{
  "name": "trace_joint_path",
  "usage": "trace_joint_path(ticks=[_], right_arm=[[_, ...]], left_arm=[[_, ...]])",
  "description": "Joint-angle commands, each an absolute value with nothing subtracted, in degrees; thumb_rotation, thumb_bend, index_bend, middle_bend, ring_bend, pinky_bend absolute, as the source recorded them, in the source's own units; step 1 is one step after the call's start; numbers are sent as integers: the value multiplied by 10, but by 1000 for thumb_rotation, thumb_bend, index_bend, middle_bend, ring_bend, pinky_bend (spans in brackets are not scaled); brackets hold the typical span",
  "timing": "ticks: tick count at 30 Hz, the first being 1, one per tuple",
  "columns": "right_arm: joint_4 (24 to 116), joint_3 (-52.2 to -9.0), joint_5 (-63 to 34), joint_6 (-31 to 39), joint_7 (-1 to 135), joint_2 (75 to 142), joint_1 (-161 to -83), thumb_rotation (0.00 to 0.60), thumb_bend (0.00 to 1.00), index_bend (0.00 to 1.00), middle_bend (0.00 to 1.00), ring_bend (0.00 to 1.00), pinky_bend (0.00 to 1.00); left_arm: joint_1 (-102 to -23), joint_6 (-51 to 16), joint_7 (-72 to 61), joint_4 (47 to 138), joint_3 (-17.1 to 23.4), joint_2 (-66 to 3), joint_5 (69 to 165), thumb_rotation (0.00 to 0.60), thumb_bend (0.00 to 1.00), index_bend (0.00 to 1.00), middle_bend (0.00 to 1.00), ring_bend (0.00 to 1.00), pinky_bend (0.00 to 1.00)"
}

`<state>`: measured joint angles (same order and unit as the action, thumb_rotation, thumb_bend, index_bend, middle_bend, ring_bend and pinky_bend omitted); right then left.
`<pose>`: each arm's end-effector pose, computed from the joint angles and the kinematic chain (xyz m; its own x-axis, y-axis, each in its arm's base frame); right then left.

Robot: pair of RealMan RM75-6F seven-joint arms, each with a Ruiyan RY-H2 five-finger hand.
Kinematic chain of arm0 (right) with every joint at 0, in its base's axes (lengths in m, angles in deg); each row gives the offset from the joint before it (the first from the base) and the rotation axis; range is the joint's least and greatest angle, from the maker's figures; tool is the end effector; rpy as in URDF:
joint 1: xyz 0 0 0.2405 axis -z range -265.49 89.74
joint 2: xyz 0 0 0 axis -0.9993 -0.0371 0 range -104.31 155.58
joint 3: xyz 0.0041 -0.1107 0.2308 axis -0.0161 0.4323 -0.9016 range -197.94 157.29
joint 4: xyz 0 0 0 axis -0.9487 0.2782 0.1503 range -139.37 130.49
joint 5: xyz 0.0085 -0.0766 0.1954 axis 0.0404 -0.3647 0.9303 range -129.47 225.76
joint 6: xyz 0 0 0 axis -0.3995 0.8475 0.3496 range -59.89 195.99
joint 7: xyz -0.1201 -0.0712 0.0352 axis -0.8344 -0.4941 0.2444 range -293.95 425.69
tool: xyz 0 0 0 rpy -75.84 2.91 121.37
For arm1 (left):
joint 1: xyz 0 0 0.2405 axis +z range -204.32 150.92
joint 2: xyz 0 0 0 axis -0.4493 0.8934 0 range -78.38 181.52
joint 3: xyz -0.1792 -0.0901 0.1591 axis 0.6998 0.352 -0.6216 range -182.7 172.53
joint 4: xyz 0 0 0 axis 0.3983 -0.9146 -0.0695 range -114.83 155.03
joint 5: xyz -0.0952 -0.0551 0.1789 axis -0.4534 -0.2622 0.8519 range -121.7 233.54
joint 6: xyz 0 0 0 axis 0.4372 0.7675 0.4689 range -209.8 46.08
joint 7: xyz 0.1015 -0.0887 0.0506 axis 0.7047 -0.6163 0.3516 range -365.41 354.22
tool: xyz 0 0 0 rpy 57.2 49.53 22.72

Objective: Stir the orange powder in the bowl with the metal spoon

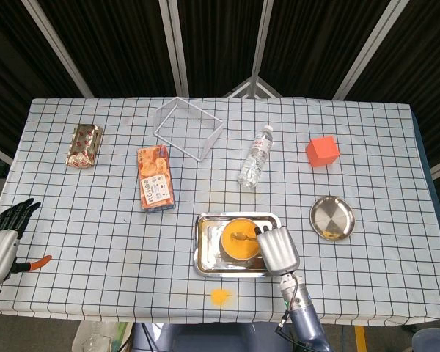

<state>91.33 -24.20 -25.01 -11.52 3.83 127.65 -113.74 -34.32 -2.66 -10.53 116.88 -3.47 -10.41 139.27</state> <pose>-0.1314 -0.2319 -0.0407 0.7033 0.0076 0.7108 -0.6794 -0.2872 0.6753 -0.3028 0.1889 0.1494 0.2743 0.1129 0.9550 0.9612 -0.0019 -0.2758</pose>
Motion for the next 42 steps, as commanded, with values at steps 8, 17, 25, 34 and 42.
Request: trace_joint_path(ticks=[8,17,25,34,42], right_arm=[[910,-235,-256,-100,-26,1277,-1152,600,825,971,796,757,821],[945,-238,-247,-116,-71,1254,-1147,600,828,973,798,758,821],[985,-228,-248,-125,-95,1217,-1140,600,836,978,802,761,821],[1008,-198,-261,-120,-121,1181,-1136,600,837,979,802,761,821],[1019,-176,-270,-113,-144,1179,-1132,600,838,979,802,761,821]], left_arm=[[-344,-29,-109,1168,-34,-104,1392,600,7,0,0,0,0],[-345,-30,-112,1169,-34,-102,1392,600,6,0,0,0,0],[-344,-28,-110,1170,-35,-103,1394,600,6,0,0,0,0],[-343,-28,-109,1171,-35,-103,1393,600,6,0,0,0,0],[-343,-28,-109,1172,-36,-103,1393,600,6,0,0,0,0]])
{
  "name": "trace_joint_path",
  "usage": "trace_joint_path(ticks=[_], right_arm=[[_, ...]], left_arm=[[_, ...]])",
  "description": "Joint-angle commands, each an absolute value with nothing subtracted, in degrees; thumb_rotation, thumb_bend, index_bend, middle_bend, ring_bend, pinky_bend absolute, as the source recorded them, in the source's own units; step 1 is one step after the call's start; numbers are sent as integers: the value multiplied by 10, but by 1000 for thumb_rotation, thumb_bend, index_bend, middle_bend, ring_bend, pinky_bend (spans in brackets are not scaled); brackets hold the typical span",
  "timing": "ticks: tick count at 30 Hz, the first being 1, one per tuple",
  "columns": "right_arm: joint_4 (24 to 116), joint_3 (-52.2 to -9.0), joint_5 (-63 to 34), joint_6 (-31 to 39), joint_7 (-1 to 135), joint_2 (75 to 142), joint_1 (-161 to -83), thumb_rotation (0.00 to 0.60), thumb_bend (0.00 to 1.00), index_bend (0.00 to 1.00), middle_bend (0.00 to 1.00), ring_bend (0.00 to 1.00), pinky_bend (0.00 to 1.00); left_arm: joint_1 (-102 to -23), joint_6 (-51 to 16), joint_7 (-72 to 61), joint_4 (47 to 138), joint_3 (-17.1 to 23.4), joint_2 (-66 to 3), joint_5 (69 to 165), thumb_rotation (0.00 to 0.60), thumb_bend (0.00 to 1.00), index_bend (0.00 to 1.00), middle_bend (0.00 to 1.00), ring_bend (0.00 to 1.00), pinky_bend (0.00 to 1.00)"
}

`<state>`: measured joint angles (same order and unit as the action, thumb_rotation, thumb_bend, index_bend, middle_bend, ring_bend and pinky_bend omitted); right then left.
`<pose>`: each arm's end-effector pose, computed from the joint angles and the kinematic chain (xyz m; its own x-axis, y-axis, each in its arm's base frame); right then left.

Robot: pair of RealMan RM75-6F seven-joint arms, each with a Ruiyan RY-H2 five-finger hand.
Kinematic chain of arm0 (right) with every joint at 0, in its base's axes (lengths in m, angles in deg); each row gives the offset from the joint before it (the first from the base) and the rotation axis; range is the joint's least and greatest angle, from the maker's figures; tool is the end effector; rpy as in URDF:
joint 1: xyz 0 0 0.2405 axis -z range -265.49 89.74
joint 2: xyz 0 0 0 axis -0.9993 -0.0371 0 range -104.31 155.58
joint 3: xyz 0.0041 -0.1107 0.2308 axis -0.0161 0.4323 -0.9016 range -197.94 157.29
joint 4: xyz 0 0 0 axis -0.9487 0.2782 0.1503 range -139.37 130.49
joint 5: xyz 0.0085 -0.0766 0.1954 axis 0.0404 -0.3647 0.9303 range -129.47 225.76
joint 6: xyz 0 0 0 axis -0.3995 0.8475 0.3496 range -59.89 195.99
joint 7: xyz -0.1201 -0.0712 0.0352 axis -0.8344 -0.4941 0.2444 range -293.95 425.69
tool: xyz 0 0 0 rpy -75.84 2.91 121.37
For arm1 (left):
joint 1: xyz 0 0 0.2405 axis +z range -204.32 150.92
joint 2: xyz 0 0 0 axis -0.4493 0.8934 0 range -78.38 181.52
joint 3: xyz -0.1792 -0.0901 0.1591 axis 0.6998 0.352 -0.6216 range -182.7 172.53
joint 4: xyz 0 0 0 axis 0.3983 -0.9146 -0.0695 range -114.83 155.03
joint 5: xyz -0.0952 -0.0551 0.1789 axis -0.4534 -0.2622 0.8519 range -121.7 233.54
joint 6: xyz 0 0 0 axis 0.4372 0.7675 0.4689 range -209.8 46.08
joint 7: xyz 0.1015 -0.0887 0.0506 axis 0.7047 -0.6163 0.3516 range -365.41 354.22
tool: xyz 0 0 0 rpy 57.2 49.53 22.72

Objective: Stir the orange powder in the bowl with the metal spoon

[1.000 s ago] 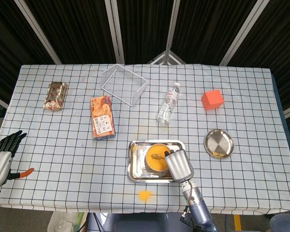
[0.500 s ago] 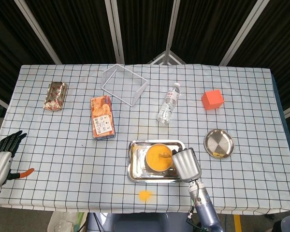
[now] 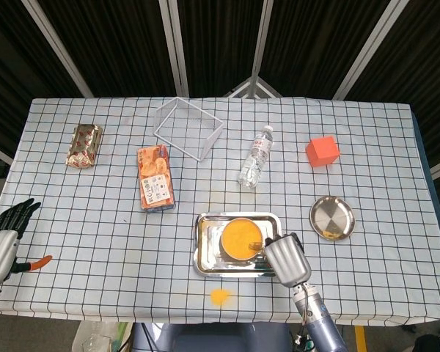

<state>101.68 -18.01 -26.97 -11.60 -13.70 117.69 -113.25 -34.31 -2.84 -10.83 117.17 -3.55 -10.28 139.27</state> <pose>-0.1413 -0.2078 -0.0095 0.8881 0.0876 0.4512 -0.3934 -0.3628 0.8448 -0.3023 0.1884 0.1490 0.2666 0.1178 0.9566 0.9633 -0.0008 -0.2684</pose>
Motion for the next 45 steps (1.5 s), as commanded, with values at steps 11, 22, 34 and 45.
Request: trace_joint_path(ticks=[11,22,34,45], right_arm=[[999,-187,-251,-99,-155,1213,-1136,600,837,979,803,762,821],[962,-220,-245,-94,-138,1249,-1148,600,839,979,803,763,821],[965,-240,-248,-105,-133,1247,-1154,600,839,979,803,763,821],[1000,-217,-260,-120,-162,1214,-1145,600,838,979,803,763,821]], left_arm=[[-343,-29,-112,1173,-35,-101,1391,600,7,0,0,0,0],[-344,-31,-116,1174,-35,-100,1391,600,7,0,0,0,0],[-344,-32,-114,1173,-35,-100,1390,600,7,0,0,0,0],[-344,-33,-113,1174,-35,-100,1389,600,7,0,0,0,0]])
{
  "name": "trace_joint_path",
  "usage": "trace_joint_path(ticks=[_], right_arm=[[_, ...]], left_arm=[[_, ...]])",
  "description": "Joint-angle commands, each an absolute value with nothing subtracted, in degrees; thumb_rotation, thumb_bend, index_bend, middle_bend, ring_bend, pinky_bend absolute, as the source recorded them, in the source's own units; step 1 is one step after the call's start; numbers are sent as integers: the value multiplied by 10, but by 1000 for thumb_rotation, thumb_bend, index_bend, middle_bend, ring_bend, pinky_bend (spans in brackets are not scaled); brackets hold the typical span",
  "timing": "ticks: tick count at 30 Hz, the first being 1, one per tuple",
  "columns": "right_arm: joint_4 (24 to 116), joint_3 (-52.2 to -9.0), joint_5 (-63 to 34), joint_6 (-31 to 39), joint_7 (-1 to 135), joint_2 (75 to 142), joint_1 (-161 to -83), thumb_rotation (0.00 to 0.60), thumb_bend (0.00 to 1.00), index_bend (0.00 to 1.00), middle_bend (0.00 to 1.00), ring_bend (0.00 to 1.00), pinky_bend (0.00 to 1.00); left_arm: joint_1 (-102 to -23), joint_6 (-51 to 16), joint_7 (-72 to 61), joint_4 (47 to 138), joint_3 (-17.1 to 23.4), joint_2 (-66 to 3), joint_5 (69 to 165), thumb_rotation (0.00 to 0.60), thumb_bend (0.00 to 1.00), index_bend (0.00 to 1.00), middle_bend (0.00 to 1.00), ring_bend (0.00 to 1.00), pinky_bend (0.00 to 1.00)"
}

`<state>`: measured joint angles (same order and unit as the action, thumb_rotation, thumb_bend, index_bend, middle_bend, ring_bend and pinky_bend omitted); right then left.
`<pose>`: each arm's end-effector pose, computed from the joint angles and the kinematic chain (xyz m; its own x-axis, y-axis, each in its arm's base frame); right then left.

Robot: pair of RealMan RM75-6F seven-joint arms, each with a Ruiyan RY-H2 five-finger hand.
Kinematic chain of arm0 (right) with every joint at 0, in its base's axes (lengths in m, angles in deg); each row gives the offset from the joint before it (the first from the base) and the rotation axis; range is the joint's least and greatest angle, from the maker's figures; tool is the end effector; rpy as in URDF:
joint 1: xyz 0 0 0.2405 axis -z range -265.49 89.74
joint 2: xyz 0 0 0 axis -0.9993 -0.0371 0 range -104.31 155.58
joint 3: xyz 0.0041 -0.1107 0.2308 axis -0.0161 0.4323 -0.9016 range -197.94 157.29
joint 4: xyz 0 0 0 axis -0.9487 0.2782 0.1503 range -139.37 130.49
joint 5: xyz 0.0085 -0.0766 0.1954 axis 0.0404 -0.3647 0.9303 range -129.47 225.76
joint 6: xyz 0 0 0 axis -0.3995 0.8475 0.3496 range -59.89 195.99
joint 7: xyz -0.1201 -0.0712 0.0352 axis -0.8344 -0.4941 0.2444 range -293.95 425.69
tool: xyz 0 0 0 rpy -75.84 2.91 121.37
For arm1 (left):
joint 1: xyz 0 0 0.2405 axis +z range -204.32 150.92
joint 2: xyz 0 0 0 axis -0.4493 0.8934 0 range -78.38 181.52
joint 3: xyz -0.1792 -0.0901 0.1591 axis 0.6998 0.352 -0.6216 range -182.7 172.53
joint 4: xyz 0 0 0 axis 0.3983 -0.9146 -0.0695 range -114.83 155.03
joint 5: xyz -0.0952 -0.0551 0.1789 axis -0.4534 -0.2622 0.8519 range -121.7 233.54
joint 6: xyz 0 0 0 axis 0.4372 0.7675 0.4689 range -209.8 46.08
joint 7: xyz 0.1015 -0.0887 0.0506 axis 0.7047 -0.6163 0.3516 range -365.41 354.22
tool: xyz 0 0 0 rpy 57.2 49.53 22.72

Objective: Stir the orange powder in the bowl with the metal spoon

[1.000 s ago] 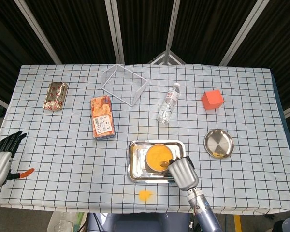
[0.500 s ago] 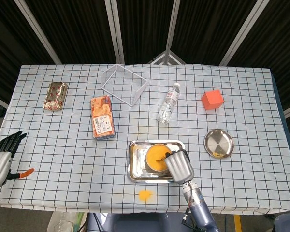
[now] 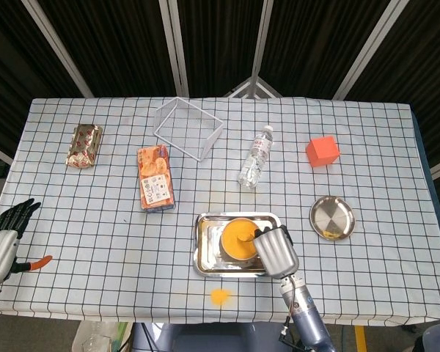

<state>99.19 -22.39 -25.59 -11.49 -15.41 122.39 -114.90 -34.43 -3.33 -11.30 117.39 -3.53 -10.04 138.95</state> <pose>-0.1213 -0.2240 -0.0199 0.8703 0.1184 0.4782 -0.4213 -0.3241 0.8470 -0.3026 0.1889 0.1492 0.2579 0.1248 0.9581 0.9655 0.0044 -0.2605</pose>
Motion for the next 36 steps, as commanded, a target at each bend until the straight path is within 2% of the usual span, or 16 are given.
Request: trace_joint_path(ticks=[1,14,36], right_arm=[[1003,-214,-261,-121,-165,1210,-1144,600,838,979,803,763,821],[1033,-188,-267,-120,-192,1178,-1137,600,839,979,803,763,821],[1034,-187,-247,-100,-208,1186,-1144,600,887,986,804,763,821]], left_arm=[[-344,-33,-113,1174,-35,-100,1389,600,7,0,0,0,0],[-344,-34,-110,1175,-36,-101,1388,600,6,0,0,0,0],[-345,-35,-112,1175,-35,-100,1389,600,6,0,0,0,0]])
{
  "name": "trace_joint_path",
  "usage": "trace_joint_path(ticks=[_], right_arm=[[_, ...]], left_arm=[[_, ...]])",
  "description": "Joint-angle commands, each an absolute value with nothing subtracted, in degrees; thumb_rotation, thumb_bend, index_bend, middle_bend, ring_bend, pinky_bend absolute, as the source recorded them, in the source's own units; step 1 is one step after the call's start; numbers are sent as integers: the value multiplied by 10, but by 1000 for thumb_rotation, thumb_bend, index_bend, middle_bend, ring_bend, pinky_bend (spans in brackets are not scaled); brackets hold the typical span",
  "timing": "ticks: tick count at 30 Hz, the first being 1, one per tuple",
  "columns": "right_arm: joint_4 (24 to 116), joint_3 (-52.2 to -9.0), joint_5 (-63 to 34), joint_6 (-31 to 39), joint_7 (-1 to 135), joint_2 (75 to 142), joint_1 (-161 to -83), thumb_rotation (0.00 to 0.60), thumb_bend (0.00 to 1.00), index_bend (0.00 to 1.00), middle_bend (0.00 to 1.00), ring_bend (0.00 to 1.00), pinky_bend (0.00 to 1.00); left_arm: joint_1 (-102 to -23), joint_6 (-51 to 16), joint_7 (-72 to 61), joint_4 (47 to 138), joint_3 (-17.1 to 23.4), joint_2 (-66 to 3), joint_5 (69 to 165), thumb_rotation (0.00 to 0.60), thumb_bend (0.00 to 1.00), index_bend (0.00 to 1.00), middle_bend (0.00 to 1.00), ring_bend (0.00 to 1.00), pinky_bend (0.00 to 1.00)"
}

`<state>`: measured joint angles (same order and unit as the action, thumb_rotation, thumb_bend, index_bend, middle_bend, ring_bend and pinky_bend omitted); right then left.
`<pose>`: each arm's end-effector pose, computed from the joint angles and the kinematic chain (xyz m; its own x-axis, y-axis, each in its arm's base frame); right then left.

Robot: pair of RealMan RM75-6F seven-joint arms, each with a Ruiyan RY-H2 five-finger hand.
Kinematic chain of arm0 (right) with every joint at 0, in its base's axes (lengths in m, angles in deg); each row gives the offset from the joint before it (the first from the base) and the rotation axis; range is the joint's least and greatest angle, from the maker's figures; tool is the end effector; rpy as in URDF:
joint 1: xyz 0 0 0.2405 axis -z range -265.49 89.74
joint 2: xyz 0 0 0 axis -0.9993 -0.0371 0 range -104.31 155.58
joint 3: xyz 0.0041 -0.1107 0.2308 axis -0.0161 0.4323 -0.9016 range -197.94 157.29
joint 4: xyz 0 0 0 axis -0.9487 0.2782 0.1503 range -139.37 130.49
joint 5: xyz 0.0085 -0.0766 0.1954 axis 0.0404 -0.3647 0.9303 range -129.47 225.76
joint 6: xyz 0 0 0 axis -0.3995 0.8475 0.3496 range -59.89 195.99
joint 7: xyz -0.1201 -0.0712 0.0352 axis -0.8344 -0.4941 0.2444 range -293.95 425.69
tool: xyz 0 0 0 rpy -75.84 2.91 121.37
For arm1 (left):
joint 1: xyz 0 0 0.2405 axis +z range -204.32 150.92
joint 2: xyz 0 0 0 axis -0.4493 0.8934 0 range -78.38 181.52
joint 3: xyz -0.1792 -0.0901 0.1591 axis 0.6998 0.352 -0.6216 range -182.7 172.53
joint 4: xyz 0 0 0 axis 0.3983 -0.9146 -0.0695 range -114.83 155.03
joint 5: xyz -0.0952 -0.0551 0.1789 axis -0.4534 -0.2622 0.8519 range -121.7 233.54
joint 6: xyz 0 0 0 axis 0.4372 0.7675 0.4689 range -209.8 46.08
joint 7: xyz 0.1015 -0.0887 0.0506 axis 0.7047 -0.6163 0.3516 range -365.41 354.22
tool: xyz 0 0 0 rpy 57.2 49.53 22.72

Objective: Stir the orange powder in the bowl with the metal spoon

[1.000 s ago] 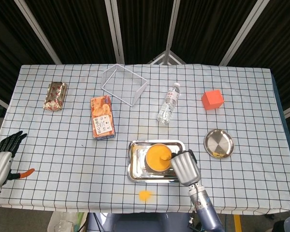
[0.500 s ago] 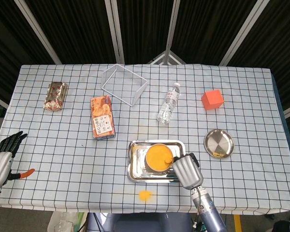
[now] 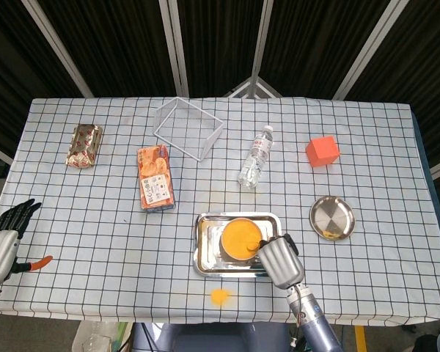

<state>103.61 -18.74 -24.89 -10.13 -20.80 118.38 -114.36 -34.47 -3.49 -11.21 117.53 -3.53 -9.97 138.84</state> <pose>-0.1299 -0.2078 -0.0140 0.9176 0.1083 0.3824 -0.3160 -0.3845 0.8673 -0.3024 0.1890 0.1491 0.2579 0.1273 0.9577 0.9654 0.0056 -0.2607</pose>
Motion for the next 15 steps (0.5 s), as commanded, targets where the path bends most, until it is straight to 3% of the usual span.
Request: trace_joint_path(ticks=[1,15], right_arm=[[1030,-188,-245,-98,-207,1189,-1144,600,887,986,804,763,821],[987,-206,-242,-92,-171,1228,-1151,600,887,988,805,766,821]], left_arm=[[-345,-35,-112,1175,-35,-100,1389,600,7,0,0,0,0],[-345,-36,-114,1176,-35,-99,1387,600,7,0,0,0,0]])
